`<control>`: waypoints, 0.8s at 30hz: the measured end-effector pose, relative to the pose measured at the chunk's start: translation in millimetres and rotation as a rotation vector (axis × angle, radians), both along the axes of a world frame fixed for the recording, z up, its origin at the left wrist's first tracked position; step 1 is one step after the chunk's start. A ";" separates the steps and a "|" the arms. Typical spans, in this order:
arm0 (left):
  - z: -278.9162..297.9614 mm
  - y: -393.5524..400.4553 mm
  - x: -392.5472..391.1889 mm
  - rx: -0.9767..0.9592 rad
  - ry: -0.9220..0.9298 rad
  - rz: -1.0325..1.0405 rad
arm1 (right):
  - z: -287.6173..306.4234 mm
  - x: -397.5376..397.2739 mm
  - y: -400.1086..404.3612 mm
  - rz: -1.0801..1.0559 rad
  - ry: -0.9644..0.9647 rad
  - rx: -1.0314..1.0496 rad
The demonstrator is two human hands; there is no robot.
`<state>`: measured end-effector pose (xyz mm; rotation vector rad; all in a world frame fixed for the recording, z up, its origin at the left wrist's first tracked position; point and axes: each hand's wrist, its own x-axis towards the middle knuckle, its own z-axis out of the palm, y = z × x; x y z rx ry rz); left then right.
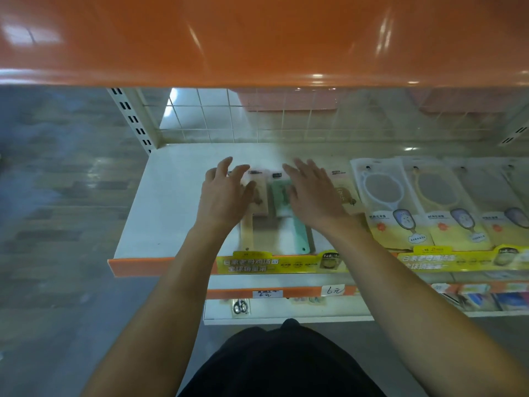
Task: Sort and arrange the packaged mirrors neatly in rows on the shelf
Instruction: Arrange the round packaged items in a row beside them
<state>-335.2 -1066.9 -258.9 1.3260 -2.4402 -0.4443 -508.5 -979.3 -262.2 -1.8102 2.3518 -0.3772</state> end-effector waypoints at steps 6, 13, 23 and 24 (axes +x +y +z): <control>4.0 39.7 -39.5 -0.008 -0.037 -0.154 | 0.7 -33.0 28.5 -0.090 -0.065 0.008; -5.6 77.5 -67.3 -0.019 -0.022 -0.198 | 2.9 -53.2 74.3 -0.242 -0.064 -0.052; -15.4 111.5 -83.0 -0.109 -0.092 -0.185 | -2.4 -36.0 109.6 -0.249 0.008 -0.019; -15.3 111.6 -82.3 -0.117 -0.096 -0.181 | -3.0 -34.0 110.1 -0.246 0.015 -0.018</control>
